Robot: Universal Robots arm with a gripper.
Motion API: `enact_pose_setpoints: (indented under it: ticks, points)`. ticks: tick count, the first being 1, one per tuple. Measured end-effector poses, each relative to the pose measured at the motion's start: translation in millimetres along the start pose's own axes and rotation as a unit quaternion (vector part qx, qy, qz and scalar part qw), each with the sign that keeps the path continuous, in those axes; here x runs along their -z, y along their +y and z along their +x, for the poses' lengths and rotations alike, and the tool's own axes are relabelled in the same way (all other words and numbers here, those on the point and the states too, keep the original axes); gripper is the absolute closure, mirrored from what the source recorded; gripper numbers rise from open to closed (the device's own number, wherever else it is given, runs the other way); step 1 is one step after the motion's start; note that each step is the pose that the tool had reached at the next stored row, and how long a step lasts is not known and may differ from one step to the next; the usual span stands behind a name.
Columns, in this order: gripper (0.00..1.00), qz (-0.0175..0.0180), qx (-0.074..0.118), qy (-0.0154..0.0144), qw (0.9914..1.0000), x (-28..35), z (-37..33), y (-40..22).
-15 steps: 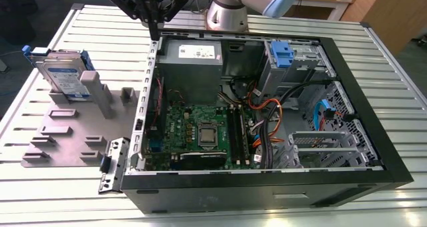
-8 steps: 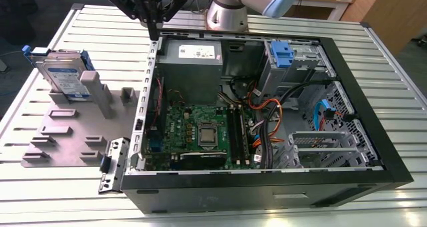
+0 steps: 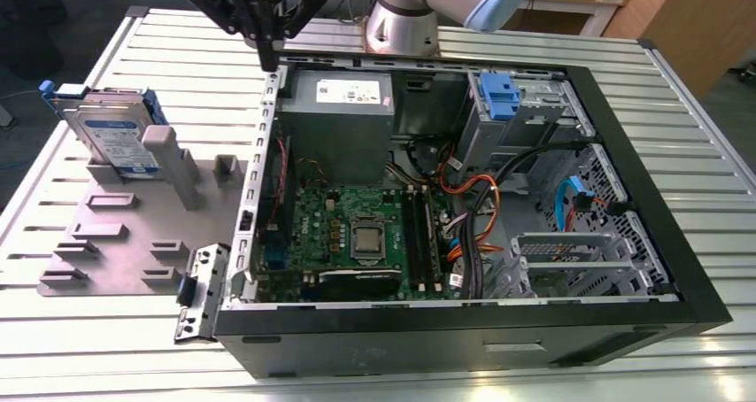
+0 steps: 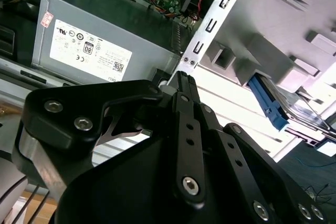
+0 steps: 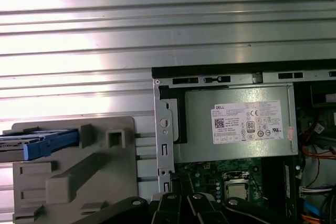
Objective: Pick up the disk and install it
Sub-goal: 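Reach for the disk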
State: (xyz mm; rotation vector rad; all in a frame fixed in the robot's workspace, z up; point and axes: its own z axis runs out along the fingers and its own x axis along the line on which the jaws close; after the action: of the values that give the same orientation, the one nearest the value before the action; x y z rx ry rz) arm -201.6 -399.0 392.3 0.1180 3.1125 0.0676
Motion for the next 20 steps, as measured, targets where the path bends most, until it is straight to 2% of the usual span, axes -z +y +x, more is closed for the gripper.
enact_pose_setpoints:
  ticks: [5, 20]
  points:
    - [0.89, 0.0, 0.0, 0.0, 1.0, 0.0, 2.6, -0.2]
    - [0.89, 0.0, 0.0, 0.0, 1.0, -2.0, 4.5, -0.4]
